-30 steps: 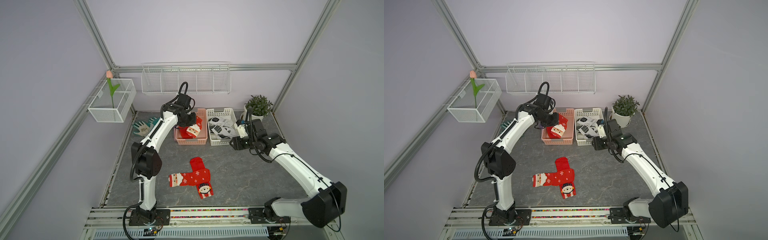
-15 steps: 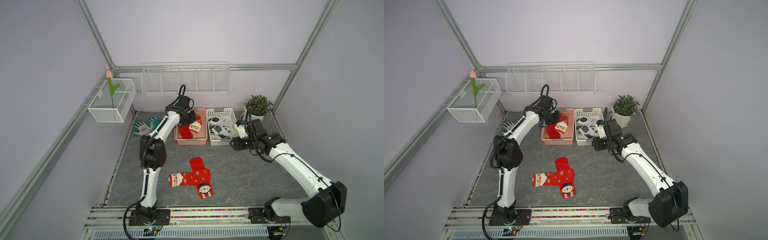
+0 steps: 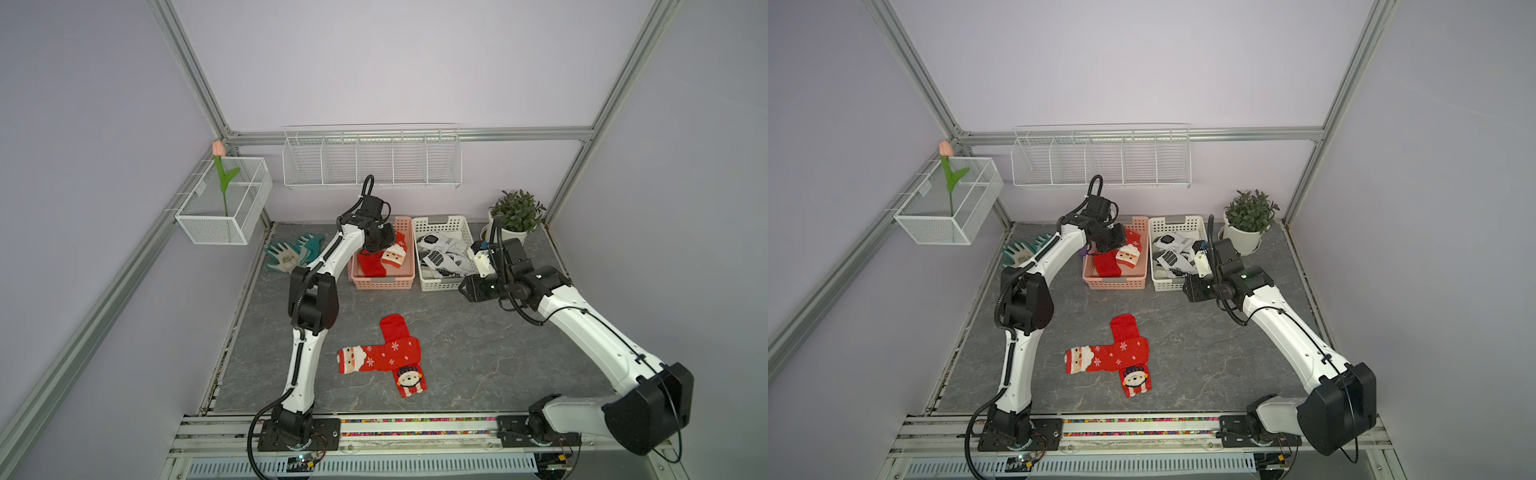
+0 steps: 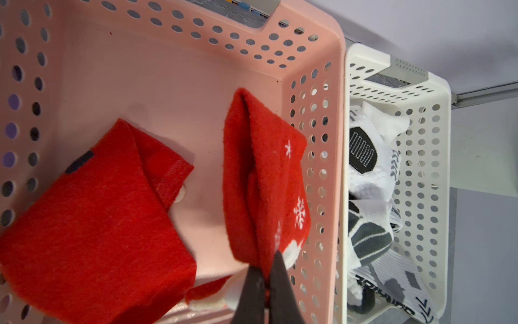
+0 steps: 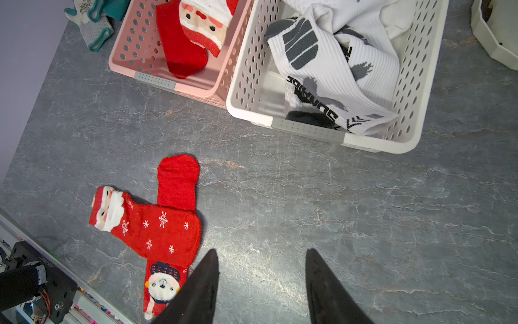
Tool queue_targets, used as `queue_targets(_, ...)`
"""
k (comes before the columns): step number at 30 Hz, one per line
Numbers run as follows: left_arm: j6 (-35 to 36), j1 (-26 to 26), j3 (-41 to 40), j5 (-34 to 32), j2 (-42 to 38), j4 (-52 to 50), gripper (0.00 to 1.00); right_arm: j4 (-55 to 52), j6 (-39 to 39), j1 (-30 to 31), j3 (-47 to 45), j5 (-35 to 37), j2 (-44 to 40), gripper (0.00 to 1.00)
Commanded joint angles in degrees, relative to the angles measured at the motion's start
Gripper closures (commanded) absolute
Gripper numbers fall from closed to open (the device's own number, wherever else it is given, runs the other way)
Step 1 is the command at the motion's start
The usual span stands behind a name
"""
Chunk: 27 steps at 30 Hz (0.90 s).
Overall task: Sort the socks into the basket by color
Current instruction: Place the sock in the bin.
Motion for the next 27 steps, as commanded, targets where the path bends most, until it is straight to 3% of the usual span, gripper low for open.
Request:
queue_targets(1,-2.0,0.3,2.1,1.3,2.0,1.2,1.00,-0.5,-0.4,0.3,-0.8,-0.7,0.3,0.48)
queue_targets(10,-1.9,0.2,1.4,1.6,3.0,0.8,0.95,-0.1,-0.2,0.2,-1.6,-0.5,0.7,0.47)
queue_targets(20,-1.5,0.4,2.2,1.3,3.4,0.2,0.72,-0.5,-0.3,0.2,-1.5,-0.2,0.4,0.47)
queue_targets(27,-0.9,0.8,1.6,0.7,2.9,-0.5,0.71,-0.5,-0.2,0.3,-1.6,-0.5,0.3,0.47)
